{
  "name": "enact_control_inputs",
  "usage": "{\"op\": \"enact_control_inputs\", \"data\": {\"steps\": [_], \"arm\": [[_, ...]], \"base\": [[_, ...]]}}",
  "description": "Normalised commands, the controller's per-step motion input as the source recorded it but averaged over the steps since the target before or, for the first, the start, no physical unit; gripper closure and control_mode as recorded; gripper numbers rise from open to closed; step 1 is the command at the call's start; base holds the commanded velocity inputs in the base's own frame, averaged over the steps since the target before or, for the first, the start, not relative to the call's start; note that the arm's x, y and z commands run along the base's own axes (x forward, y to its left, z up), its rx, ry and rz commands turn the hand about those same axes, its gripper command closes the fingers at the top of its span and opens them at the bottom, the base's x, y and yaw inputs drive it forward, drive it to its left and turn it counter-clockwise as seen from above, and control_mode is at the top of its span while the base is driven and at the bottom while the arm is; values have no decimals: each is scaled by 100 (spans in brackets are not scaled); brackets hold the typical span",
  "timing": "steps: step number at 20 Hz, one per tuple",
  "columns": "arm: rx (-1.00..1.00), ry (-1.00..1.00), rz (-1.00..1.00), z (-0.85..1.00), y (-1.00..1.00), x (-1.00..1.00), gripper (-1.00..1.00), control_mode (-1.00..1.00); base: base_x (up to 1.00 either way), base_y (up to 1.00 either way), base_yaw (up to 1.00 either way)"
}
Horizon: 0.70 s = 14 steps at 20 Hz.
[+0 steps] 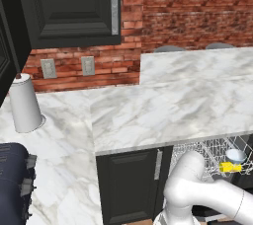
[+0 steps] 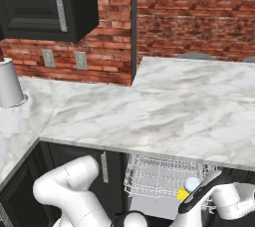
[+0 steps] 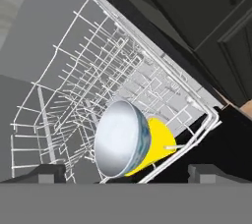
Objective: Pick up the cup and bowl from the counter, place them in the dishwasher, and close the dishwasher door.
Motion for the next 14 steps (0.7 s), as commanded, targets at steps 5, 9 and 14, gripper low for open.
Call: {"op": "enact_control_inputs", "data": {"steps": [5, 9, 14], "arm": [[3, 0, 0, 0, -10, -9, -100, -100], [4, 0, 0, 0, -11, -13, -100, -100], [6, 0, 0, 0, -10, -30, -100, -100]], "base": [[0, 0, 0], [0, 0, 0], [0, 0, 0]]}}
